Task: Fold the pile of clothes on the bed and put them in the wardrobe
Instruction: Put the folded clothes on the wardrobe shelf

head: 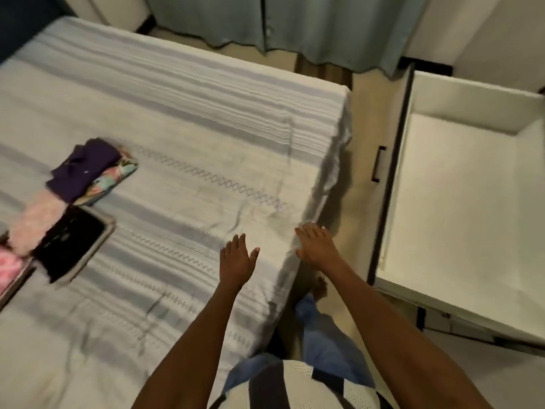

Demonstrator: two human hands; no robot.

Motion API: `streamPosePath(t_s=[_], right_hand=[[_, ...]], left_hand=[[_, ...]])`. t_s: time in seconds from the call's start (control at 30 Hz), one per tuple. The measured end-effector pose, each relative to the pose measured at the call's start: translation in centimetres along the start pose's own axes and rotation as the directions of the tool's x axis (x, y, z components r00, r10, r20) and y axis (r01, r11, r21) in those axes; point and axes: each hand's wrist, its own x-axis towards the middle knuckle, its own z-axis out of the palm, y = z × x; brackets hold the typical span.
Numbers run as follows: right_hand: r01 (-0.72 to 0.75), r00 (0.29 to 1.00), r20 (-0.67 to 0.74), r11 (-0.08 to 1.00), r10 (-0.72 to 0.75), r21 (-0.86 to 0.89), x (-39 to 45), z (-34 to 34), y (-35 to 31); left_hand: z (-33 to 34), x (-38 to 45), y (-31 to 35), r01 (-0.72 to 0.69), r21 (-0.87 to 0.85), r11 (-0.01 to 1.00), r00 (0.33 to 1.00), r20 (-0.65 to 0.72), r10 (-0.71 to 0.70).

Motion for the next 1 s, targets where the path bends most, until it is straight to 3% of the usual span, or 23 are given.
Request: streamPosePath(t_s=[0.27, 0.5, 0.8, 1.0], right_hand=[[0.303, 0.951, 0.111, 0.943, -0.289, -0.137, 5.3, -0.1, -14.4], [0.57, 0.814, 0.257, 0.8, -0.52, -0.188, 12.6, -0.3, -27.6], [0.7, 0.706, 0.358, 0.679, -0.611, -0.221, 25.1, 0.0, -38.3], [0.731, 0.682, 0.31, 0.622, -0.663, -0.279, 33.5, 2.5, -45.3]], left_hand=[[-4.4, -5.9, -14.6, 0.278, -0.171, 0.945, 0.941, -0.147, -0.304], [-7.7, -7.7, -24.2, 0.479, -0.297, 0.826, 0.818, -0.19, -0.542], [-10.5, -4.0, -33.4, 0.603, -0.318, 0.732, 0.718, -0.182, -0.671], [-10.1, 0.8, -38.9, 0.629, -0.364, 0.687, 0.678, -0.174, -0.714]])
